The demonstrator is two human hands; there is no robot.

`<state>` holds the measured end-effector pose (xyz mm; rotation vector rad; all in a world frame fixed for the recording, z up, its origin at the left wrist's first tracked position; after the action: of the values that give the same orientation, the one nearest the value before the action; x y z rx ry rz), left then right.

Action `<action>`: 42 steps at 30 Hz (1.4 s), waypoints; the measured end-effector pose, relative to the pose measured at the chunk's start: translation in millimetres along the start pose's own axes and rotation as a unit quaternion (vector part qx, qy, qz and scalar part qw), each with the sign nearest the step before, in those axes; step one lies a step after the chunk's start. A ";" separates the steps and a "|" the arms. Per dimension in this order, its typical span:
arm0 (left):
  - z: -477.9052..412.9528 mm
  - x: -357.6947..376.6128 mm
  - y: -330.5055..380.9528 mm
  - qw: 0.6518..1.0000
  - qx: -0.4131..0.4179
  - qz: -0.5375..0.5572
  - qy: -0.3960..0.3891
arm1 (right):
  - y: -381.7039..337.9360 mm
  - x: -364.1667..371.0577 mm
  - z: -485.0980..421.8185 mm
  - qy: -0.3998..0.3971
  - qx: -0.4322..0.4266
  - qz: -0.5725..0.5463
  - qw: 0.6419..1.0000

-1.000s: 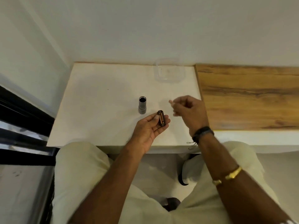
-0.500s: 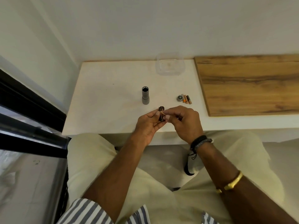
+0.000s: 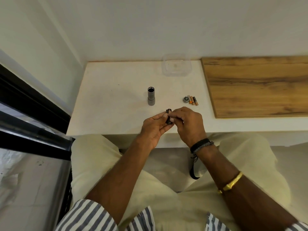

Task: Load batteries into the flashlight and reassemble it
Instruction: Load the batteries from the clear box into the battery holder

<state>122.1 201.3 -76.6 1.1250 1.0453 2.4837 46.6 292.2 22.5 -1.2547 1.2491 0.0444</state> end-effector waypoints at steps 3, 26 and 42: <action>0.0 0.4 -2.6 1.000 -0.012 0.017 0.000 | 0.7 0.3 1.9 0.012 -0.006 0.005 1.000; -6.5 -9.5 -0.3 0.999 -0.004 -0.036 0.040 | 47.9 17.4 -4.9 -0.074 0.118 -0.120 0.983; -2.7 -3.4 4.0 0.997 0.002 -0.071 0.003 | 36.9 19.6 -2.4 -0.040 0.079 -0.077 0.993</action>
<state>122.8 195.5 -77.0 1.0060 1.0925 2.3769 29.9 293.9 -15.8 -1.1950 1.0629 -0.1122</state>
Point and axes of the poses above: each hand's wrist, its own z-axis away from the middle knuckle, its own x-axis out of the palm, y = z × x, the point moved 8 cm from there along -z, towards the middle knuckle, and after that the axes turned 4 degrees about x, right-handed, at the moved point
